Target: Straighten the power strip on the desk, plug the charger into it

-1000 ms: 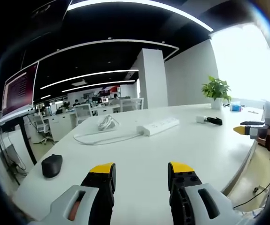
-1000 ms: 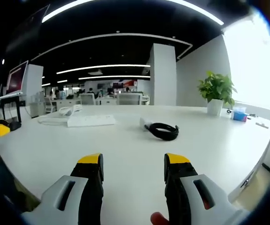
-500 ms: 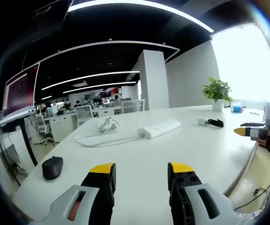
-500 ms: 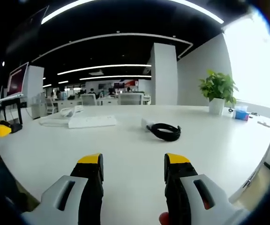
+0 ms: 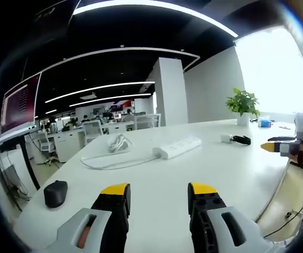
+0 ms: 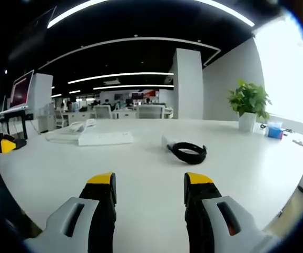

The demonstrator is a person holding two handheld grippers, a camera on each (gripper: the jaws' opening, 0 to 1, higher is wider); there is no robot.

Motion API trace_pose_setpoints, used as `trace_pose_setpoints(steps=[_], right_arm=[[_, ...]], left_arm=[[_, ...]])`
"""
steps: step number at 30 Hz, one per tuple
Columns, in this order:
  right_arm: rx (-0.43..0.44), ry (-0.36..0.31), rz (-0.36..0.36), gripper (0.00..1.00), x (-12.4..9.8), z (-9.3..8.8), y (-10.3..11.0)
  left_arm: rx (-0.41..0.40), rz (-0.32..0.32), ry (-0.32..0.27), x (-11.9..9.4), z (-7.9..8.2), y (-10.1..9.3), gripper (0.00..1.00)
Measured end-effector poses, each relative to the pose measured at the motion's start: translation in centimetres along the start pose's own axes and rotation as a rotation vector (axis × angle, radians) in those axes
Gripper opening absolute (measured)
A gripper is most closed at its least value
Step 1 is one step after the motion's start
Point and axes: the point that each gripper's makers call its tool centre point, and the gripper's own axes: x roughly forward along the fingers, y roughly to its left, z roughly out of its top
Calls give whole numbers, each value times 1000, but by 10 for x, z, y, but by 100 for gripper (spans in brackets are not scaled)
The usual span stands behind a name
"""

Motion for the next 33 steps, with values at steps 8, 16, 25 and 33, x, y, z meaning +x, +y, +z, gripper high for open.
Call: trace_pose_setpoints(steps=[8,16,25,33], right_arm=[[-14,-7,26,52,7,5,4],[-23,-9,69,51,15,7,15],[-41,-18,125,48,30,16,30],[-46,-33,187,48,45,26,48]], left_arm=[[9,-3,-13,5,5,2,44],[7,-8,-18,8,7,5,43],[15,-9,-27,15,7,9,42],[12,-13,-33,20,8,13,42]])
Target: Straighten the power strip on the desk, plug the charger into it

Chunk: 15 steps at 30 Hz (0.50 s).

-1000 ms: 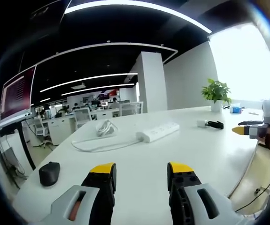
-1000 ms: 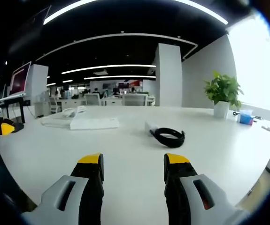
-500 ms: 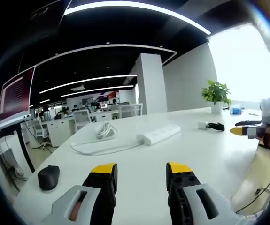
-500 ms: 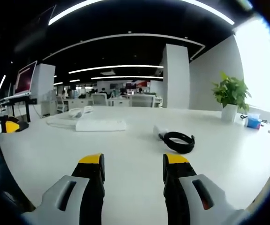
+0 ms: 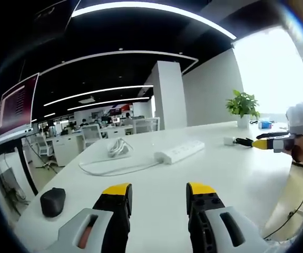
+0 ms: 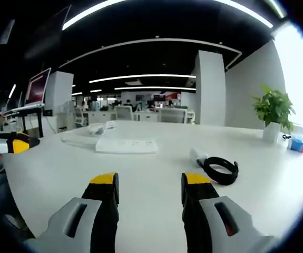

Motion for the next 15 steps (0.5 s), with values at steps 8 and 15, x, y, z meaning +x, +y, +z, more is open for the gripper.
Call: trace_pose_setpoints(steps=[8,15], right_arm=[[-18,-17,53,47,16,12,12],[-19,-15,69,47,26,14,20]], left_arm=[[15,-9,11,10,-2,3,42],[4,-4,-4,10,2,9,42]])
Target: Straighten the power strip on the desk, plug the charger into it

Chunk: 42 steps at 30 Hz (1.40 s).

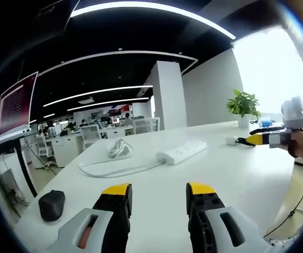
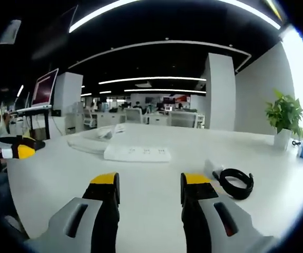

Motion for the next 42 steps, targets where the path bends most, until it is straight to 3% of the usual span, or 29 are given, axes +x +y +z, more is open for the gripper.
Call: trace_pose_setpoints(steps=[23,42], right_arm=[[15,9,47,46,12,0,8],[14,41,74,45,23,-8,-8]], left_arm=[[2,-19,22,4,-9,6,42],[-6,-19,12,21,3,10,41]])
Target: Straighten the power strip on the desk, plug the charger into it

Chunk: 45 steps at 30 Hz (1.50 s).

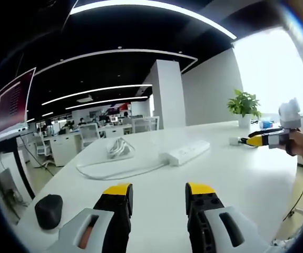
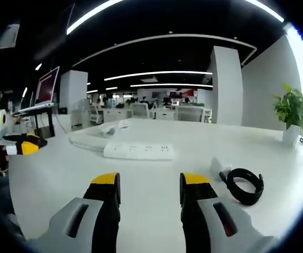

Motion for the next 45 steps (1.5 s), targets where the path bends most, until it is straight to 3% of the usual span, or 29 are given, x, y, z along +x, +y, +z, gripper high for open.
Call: trace_pose_setpoints(steps=[21,32,45], right_arm=[[-44,26,81,45,31,-3,-16],[-83,29,113,45,52,4,-22],[-70,36,161,43,69,-1,-22]], left_arm=[[60,-70,7,42,18,-12,41],[64,-152,0,69,26,-28,40],[52,-188,11,91,28,-32,37]])
